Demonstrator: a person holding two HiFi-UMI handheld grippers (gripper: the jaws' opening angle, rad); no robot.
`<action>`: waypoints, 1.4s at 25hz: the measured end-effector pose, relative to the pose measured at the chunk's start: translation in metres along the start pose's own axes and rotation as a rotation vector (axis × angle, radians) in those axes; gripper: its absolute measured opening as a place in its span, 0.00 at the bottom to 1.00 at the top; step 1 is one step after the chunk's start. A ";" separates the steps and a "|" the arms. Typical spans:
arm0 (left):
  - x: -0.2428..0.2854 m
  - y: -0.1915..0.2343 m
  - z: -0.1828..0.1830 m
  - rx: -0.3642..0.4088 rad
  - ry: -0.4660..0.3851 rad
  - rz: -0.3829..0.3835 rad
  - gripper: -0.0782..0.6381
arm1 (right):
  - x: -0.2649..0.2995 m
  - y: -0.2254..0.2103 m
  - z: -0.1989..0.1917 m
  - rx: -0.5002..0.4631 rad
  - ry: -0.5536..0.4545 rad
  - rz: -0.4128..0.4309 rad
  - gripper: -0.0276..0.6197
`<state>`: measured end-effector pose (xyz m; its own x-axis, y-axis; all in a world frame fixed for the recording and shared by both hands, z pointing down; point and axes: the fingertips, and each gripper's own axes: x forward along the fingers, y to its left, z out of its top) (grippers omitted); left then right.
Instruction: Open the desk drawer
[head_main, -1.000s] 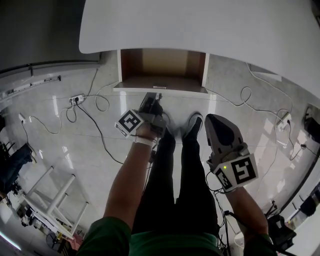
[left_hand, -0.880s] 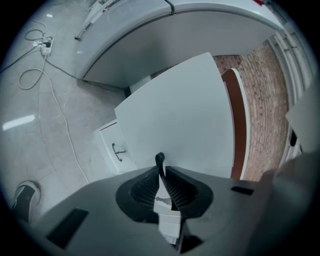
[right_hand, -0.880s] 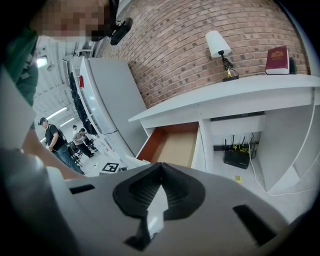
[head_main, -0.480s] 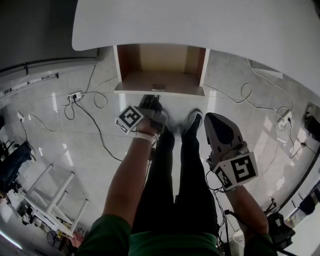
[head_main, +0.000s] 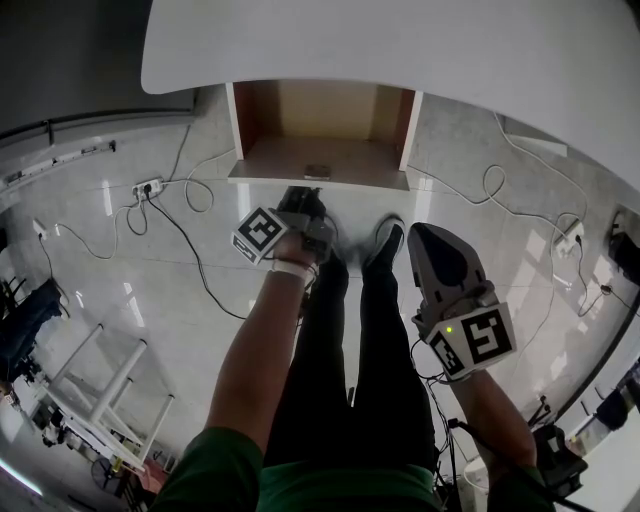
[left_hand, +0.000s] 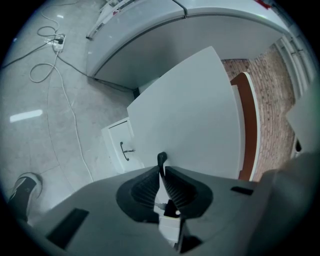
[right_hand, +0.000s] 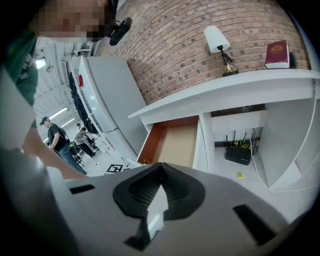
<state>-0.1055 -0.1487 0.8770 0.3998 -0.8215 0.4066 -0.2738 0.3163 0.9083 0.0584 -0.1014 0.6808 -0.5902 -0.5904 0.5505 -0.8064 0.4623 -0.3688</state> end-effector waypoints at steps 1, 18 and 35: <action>0.000 0.001 0.000 0.005 0.002 0.006 0.16 | 0.000 0.001 0.000 0.000 0.001 0.001 0.05; -0.094 -0.017 0.005 0.087 0.030 0.122 0.22 | -0.022 0.026 0.061 -0.044 -0.058 0.016 0.05; -0.187 -0.438 0.137 0.622 -0.247 -0.265 0.19 | -0.096 0.100 0.339 -0.203 -0.400 0.039 0.05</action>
<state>-0.1802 -0.1988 0.3902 0.3327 -0.9397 0.0794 -0.6717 -0.1770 0.7194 0.0221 -0.2230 0.3374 -0.6204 -0.7605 0.1918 -0.7830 0.5866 -0.2070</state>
